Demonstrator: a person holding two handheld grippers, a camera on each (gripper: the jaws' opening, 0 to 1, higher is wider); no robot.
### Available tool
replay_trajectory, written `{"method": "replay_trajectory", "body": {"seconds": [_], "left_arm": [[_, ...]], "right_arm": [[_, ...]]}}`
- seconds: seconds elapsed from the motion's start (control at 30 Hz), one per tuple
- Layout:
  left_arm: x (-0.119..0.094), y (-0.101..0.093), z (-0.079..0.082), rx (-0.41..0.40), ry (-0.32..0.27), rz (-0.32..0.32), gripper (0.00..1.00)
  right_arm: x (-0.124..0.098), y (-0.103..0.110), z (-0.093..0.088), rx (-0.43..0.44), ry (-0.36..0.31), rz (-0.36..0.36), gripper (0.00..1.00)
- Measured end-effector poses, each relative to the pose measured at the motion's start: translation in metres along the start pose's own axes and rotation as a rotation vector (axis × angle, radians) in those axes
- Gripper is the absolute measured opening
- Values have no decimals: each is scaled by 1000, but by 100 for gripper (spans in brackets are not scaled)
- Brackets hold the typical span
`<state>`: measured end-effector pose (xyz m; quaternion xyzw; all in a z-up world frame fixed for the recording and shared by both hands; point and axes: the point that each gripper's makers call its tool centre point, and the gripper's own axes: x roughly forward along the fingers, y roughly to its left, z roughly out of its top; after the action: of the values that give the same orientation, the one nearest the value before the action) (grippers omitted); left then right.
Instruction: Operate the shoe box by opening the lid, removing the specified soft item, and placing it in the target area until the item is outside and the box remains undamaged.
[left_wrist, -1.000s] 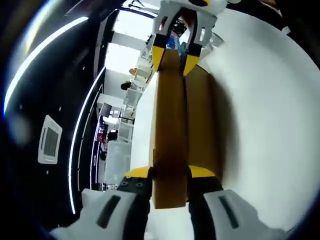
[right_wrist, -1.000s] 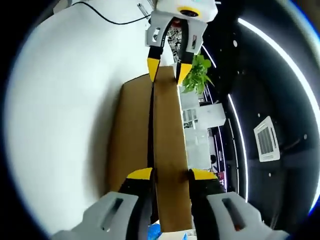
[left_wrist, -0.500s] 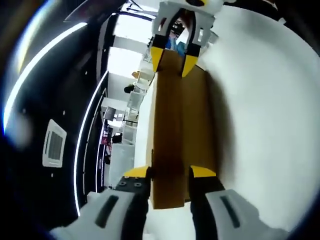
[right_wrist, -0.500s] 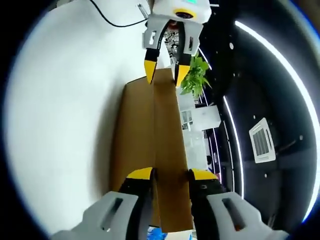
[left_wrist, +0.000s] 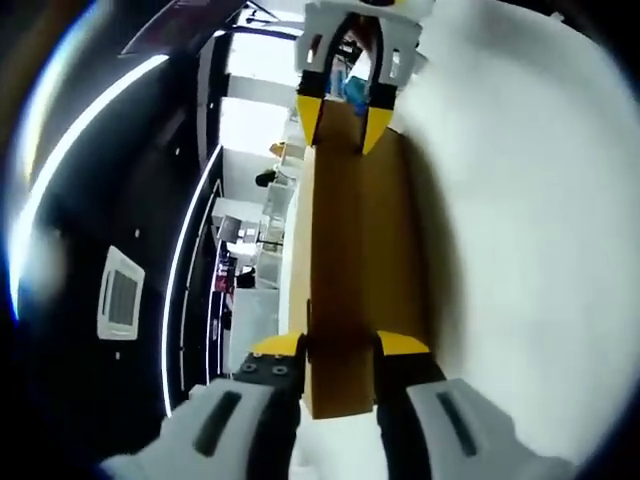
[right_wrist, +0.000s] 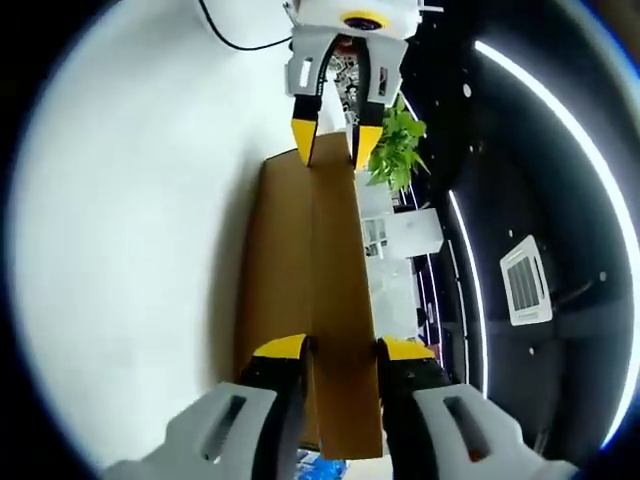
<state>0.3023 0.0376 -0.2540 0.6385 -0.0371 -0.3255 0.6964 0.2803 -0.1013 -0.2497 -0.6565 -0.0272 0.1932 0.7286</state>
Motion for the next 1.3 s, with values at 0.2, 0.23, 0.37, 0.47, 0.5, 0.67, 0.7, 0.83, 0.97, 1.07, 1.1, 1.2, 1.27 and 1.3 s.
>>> {"method": "replay_trajectory", "body": {"seconds": [0.2, 0.23, 0.37, 0.47, 0.5, 0.67, 0.7, 0.83, 0.97, 1.07, 1.1, 1.2, 1.27, 1.3], "left_arm": [[1, 0, 0, 2, -3, 26, 27], [1, 0, 0, 2, -3, 28, 27], [2, -1, 0, 7, -6, 36, 27], [2, -1, 0, 7, -6, 38, 27], [2, -1, 0, 6, -6, 39, 27], [3, -3, 0, 8, 5, 33, 26], [3, -3, 0, 9, 6, 33, 26], [3, -3, 0, 6, 4, 34, 25], [3, -3, 0, 6, 3, 39, 25], [4, -5, 0, 12, 7, 40, 25], [4, -6, 0, 16, 10, 40, 25], [5, -6, 0, 17, 11, 40, 24], [5, -6, 0, 14, 10, 39, 24], [5, -6, 0, 14, 10, 39, 24]], "right_arm": [[2, 2, -1, -50, 10, -3, 27], [3, 2, -1, -53, 11, -3, 27], [5, 4, -1, -90, 15, -2, 27], [7, 5, -2, -113, 22, -5, 27], [8, 5, -2, -117, 24, -6, 27], [11, 5, -4, -141, 40, -7, 27], [12, 5, -4, -150, 39, -8, 27], [13, 5, -6, -161, 32, -15, 27], [13, 5, -5, -154, 23, -28, 27], [14, 8, -6, -156, 18, -36, 27], [14, 9, -6, -160, 18, -39, 27], [15, 10, -7, -162, 14, -47, 27], [15, 10, -6, -162, 12, -50, 27], [15, 10, -6, -162, 12, -50, 27]]}}
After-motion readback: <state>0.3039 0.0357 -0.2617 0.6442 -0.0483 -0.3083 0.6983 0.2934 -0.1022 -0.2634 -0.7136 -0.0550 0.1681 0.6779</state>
